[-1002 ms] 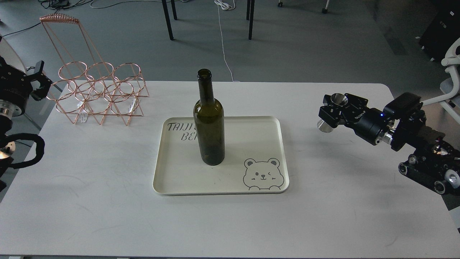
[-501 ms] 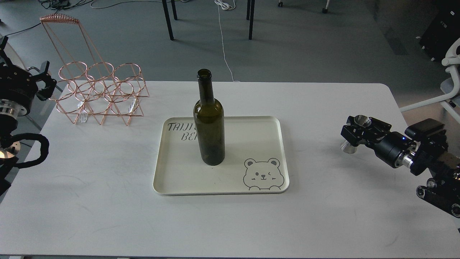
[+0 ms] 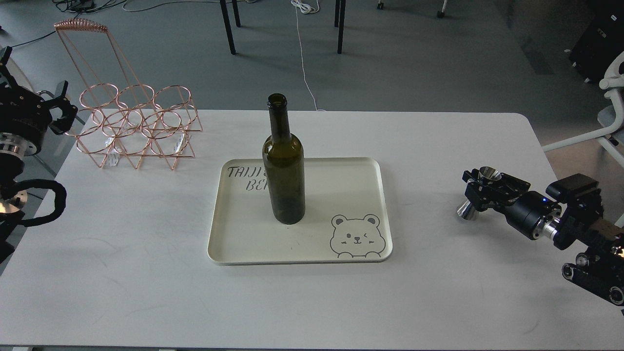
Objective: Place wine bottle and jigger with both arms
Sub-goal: 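Lift the jigger off the tray and carry it beside the tray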
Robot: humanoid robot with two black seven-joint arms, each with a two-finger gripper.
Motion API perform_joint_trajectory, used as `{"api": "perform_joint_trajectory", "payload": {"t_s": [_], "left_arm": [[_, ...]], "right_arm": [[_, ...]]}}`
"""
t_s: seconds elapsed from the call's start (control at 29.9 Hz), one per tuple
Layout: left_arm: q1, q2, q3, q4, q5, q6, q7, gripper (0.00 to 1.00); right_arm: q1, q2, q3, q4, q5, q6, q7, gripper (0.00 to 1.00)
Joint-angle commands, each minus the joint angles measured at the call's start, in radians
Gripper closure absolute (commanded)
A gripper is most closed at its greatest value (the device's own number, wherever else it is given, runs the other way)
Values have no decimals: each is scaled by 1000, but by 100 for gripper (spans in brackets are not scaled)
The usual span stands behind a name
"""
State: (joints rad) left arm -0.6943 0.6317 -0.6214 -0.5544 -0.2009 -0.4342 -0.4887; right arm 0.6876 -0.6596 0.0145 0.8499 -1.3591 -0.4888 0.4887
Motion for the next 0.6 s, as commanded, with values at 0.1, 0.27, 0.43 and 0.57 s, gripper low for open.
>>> {"api": "perform_joint_trajectory", "payload": {"t_s": [0.1,0.27,0.43,0.57], "left_arm": [[-2,0,-3,-1,0,5,0,1],[-2,2,-4,-1,0,5,0,1],[-4,3,-8,-1,0,5,0,1],[-4,5,-8,-2,0,5,0,1]], "right_arm": [[-2,-8,-5,11,0,0,0,63],[-3,-12,-5,14,0,0,0,58],[-11,-18,-5,35,0,0,0,53],[-17,-61,-5,93,0,0,0,43]]}}
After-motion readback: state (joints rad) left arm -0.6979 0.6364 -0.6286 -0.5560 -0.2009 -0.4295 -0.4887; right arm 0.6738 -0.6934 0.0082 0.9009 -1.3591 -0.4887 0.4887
